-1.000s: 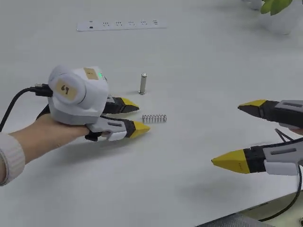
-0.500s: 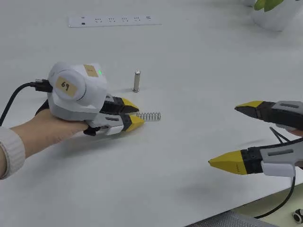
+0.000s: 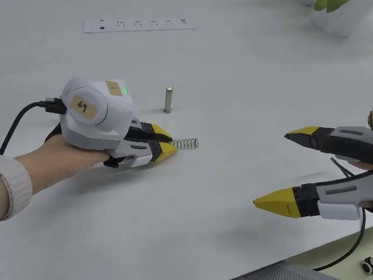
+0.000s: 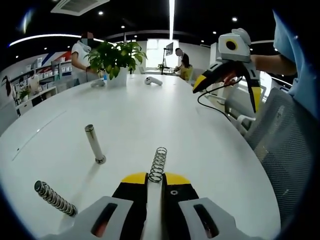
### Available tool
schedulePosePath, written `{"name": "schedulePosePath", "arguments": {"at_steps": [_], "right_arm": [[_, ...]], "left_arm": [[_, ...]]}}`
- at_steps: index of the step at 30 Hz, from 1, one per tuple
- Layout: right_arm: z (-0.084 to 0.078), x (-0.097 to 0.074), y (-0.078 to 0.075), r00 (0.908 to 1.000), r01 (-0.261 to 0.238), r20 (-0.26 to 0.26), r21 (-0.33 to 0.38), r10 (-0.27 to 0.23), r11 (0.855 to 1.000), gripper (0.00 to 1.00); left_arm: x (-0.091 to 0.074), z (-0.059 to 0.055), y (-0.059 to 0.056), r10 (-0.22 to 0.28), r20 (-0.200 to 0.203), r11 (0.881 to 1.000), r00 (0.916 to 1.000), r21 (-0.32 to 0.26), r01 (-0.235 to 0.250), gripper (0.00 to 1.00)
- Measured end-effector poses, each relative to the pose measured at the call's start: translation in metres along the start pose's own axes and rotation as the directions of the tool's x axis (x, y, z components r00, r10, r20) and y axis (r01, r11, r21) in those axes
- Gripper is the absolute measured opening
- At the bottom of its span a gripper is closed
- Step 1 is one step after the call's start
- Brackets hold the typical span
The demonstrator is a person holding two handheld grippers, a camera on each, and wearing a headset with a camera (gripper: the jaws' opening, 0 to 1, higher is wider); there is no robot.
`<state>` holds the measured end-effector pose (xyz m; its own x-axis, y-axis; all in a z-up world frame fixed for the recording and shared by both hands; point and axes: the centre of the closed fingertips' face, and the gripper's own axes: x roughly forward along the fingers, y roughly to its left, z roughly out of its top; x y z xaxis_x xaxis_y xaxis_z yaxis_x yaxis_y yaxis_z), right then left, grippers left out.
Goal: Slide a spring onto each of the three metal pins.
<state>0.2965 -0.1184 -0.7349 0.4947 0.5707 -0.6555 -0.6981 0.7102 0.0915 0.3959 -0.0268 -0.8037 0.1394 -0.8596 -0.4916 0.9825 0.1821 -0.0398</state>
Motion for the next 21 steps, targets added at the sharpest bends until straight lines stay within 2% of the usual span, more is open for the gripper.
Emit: {"name": "schedulePosePath", "arguments": {"at_steps": [7,21], "right_arm": [[-0.0016,-0.0011,-0.0011,1.0,0.002,-0.002,-0.001,-0.002,1.0,0.83],[-0.0002,0.0052,0.0072,0.9999,-0.012,-0.008,-0.004,0.012,1.0,0.83]], "left_arm": [[-0.0011,0.0001,-0.0023,-0.003,0.0,1.0,1.0,-0.005,0.003,0.02],[-0.0063,0.0038,-0.0015,-0.004,0.015,1.0,0.9999,-0.009,0.005,0.02]]}}
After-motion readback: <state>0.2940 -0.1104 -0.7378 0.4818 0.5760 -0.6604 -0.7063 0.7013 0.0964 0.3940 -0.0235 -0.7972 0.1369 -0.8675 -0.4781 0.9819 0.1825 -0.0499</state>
